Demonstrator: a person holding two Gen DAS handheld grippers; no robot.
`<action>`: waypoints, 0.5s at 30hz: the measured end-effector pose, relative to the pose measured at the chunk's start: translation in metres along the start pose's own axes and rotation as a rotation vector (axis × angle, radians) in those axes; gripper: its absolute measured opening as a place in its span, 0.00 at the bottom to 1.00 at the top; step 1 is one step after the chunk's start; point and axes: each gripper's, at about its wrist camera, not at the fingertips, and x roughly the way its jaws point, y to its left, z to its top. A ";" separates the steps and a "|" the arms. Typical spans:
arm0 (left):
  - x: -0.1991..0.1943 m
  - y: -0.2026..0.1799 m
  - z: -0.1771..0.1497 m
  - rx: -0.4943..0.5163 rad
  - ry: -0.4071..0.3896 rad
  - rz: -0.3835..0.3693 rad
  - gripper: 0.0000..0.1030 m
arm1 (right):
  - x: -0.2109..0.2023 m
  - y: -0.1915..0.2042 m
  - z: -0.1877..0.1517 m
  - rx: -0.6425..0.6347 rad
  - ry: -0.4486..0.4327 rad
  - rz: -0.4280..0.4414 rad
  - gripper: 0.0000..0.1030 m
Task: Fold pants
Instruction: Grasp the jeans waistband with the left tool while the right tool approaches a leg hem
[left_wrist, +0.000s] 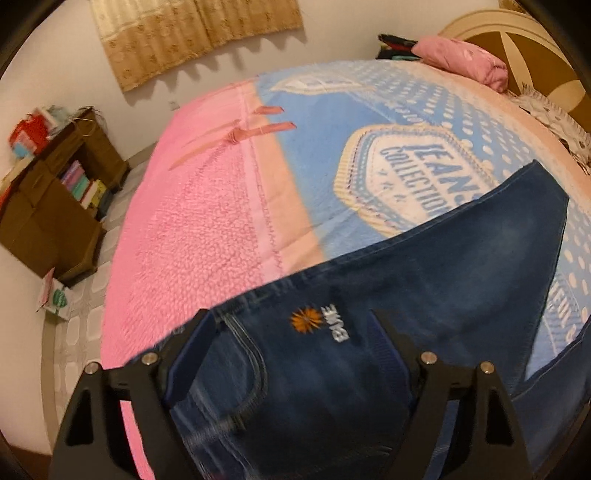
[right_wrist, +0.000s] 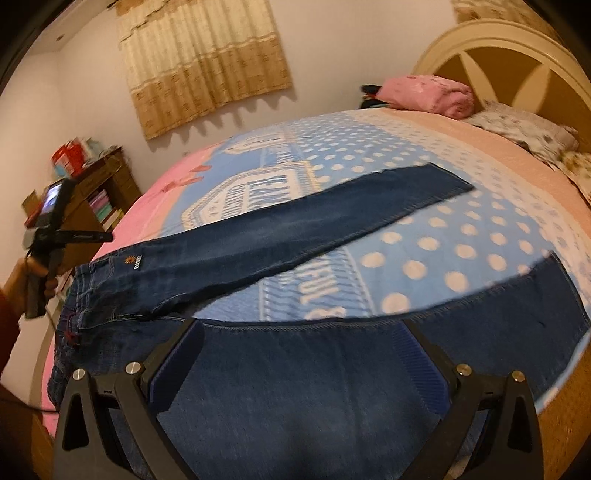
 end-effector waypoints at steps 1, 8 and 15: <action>0.006 0.006 0.001 -0.003 0.006 -0.014 0.83 | 0.004 0.003 0.002 -0.012 0.002 0.003 0.99; 0.048 0.010 0.011 0.054 0.039 -0.164 0.52 | 0.046 0.018 0.003 -0.038 0.057 0.009 0.99; 0.041 0.006 0.023 -0.144 -0.047 -0.215 0.55 | 0.069 0.015 -0.005 -0.029 0.100 0.005 0.99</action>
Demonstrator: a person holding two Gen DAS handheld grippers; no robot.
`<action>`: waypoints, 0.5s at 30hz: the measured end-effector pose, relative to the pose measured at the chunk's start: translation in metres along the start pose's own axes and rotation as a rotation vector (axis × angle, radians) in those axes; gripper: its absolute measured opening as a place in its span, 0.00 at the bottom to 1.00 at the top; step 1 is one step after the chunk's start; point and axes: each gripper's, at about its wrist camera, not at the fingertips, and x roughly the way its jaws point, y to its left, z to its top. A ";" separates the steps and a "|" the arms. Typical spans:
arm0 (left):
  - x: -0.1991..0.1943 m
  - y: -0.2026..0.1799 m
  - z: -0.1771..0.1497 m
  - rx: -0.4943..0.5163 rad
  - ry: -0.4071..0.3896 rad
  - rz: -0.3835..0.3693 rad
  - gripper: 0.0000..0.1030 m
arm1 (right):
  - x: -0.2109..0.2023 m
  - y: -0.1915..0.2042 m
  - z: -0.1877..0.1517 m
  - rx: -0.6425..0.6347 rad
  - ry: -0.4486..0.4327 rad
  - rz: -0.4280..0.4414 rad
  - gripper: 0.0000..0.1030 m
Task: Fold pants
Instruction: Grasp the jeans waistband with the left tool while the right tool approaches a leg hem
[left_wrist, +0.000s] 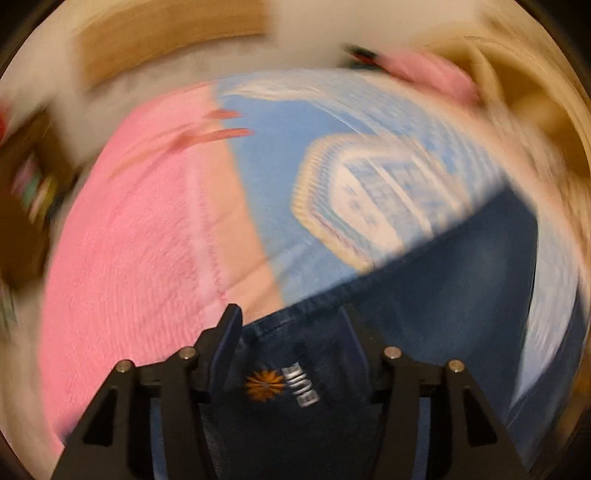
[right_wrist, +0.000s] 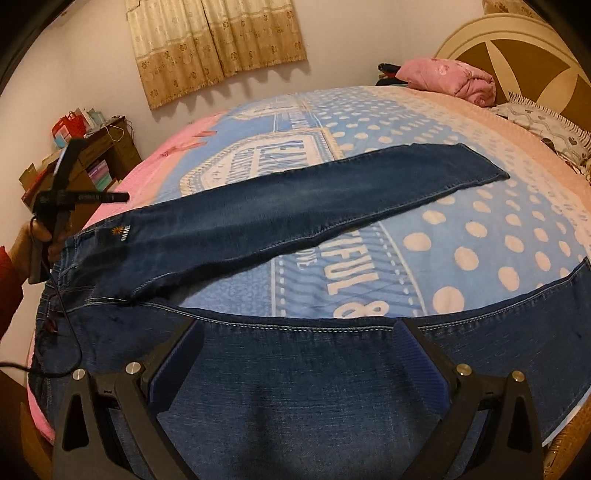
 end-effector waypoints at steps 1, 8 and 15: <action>-0.005 0.008 -0.003 -0.132 -0.016 -0.013 0.56 | 0.001 -0.001 0.001 0.005 0.000 0.001 0.99; -0.016 0.021 -0.027 -0.860 0.022 0.276 0.73 | 0.004 -0.010 0.002 0.042 -0.003 0.024 0.99; 0.053 0.011 -0.007 -1.157 0.184 0.579 0.76 | -0.004 -0.031 -0.002 0.060 -0.027 0.025 0.99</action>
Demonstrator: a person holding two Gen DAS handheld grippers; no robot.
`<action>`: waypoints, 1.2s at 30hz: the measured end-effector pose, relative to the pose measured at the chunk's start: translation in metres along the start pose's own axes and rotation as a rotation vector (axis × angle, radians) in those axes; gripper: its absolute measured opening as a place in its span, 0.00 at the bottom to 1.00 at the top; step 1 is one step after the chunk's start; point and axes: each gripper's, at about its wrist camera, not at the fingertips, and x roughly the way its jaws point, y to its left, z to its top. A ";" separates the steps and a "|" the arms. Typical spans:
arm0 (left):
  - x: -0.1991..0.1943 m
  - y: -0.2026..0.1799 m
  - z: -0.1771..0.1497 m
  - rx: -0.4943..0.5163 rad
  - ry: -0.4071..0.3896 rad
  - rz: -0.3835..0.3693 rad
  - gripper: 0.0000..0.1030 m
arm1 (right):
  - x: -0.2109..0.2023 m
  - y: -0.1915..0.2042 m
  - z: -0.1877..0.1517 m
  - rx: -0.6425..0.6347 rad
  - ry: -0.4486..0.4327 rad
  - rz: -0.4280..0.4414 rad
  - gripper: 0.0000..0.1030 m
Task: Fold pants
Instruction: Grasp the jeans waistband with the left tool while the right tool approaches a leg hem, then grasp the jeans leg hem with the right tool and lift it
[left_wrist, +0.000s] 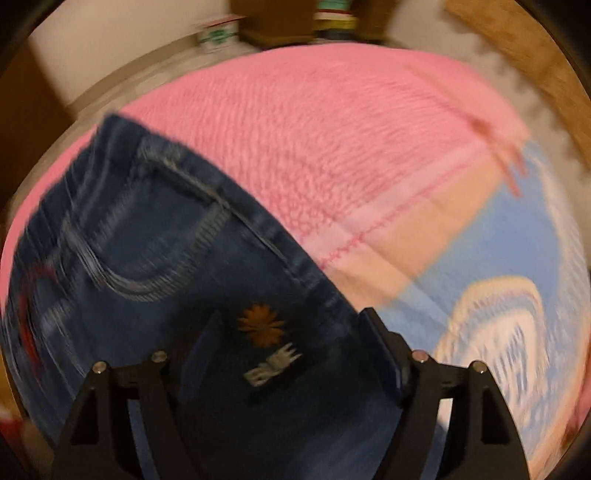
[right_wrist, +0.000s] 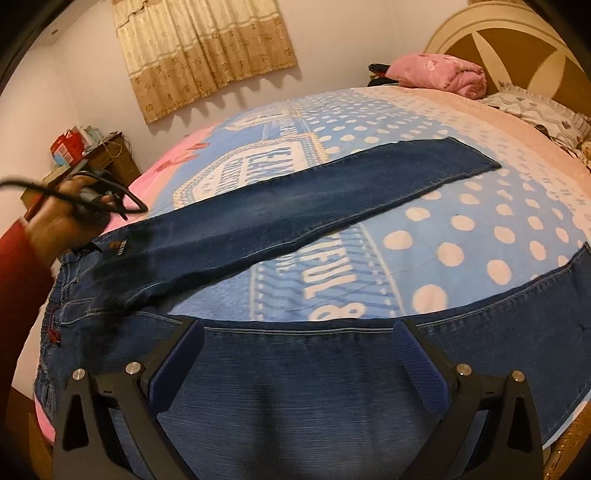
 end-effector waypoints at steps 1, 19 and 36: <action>0.005 -0.006 -0.003 -0.029 -0.008 0.037 0.76 | 0.002 -0.008 0.000 0.018 0.009 0.001 0.99; -0.002 0.059 -0.037 0.066 -0.064 -0.389 0.08 | -0.015 -0.073 0.017 0.144 -0.032 -0.081 0.99; -0.024 0.174 -0.139 0.235 -0.269 -0.688 0.08 | 0.106 -0.213 0.196 0.531 0.020 0.067 0.98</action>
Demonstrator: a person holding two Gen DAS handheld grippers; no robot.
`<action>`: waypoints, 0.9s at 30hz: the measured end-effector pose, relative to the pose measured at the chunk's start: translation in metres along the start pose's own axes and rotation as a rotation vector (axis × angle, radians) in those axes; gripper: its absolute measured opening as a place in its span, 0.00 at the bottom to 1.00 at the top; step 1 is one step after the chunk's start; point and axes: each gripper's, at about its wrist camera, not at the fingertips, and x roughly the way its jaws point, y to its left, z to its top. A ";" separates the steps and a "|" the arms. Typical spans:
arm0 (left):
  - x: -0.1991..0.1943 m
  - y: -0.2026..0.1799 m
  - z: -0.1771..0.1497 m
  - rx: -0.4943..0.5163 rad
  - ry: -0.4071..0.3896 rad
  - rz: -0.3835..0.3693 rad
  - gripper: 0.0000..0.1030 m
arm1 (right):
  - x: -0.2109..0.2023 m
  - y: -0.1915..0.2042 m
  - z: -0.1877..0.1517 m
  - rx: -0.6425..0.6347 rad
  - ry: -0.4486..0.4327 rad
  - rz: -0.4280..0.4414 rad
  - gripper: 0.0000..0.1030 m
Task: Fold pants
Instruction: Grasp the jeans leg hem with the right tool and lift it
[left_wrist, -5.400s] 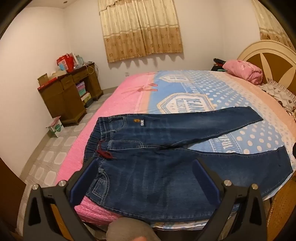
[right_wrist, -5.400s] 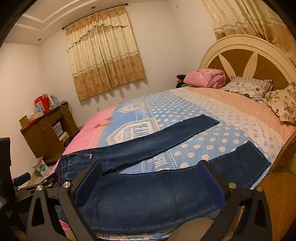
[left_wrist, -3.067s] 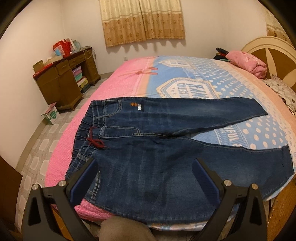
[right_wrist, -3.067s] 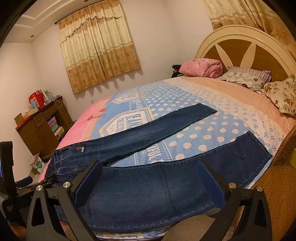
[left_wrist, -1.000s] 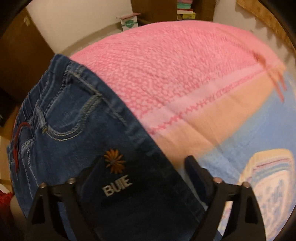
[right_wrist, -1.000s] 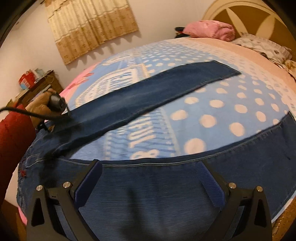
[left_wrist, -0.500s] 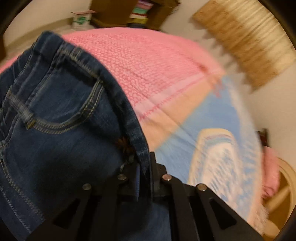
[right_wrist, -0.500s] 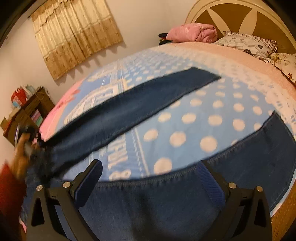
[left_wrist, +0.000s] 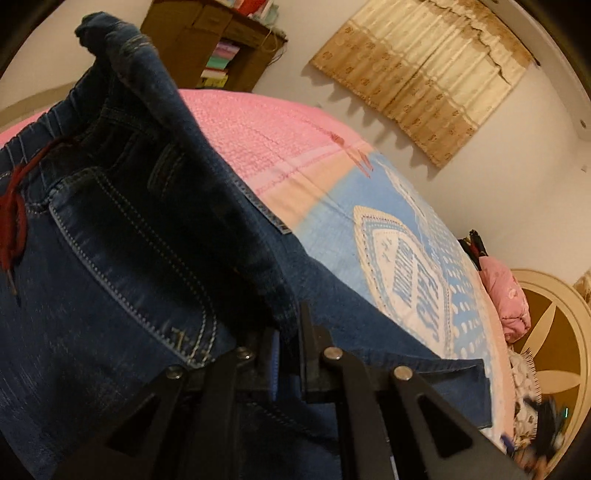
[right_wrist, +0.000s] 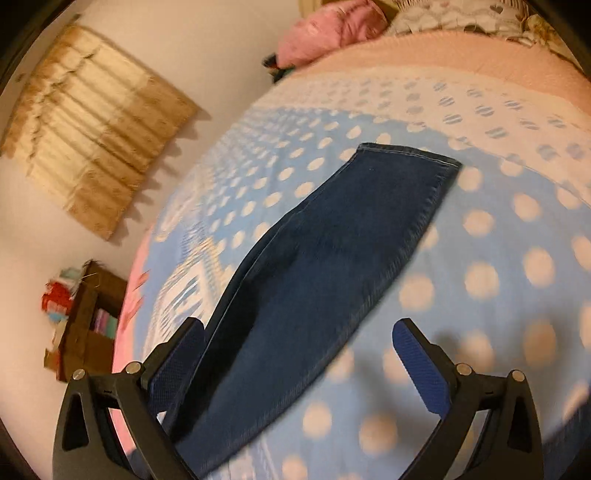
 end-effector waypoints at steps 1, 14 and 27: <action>0.001 0.001 -0.002 0.006 -0.009 -0.001 0.08 | 0.017 0.004 0.016 0.017 0.011 -0.010 0.98; 0.004 0.006 -0.014 0.024 -0.050 0.035 0.11 | 0.185 0.066 0.084 0.002 0.146 -0.378 0.98; 0.010 0.013 0.017 -0.062 0.043 -0.052 0.13 | 0.120 0.010 0.104 0.146 0.174 -0.265 0.04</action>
